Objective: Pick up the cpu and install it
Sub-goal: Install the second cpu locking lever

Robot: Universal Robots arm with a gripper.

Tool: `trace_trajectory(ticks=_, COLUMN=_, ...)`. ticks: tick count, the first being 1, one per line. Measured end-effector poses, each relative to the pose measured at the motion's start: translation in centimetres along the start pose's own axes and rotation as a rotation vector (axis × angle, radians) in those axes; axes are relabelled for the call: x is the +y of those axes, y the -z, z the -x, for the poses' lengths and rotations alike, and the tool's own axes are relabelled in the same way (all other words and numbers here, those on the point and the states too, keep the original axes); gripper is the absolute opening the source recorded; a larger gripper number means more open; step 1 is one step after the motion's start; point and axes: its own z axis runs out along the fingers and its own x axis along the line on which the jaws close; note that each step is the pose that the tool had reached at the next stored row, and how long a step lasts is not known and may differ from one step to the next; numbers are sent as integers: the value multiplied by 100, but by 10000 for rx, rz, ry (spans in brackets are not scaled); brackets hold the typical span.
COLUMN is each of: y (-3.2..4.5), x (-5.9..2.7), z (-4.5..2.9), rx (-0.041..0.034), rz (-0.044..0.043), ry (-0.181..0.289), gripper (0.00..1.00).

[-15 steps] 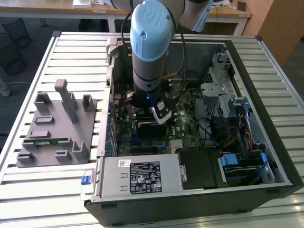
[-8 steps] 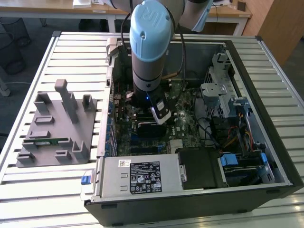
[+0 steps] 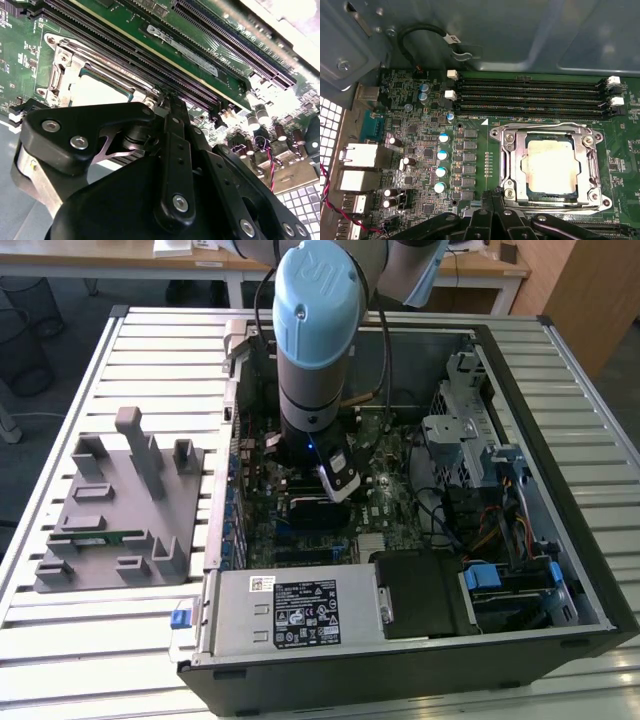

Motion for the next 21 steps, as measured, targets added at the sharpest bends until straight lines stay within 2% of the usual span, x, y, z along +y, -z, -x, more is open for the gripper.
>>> trace_trajectory(ticks=14, y=-2, x=5, z=-27, rx=0, rz=2, ry=1, gripper=11)
trace_trajectory(ticks=21, y=-13, x=37, z=-28, rx=1, rz=1, ry=-1, gripper=11)
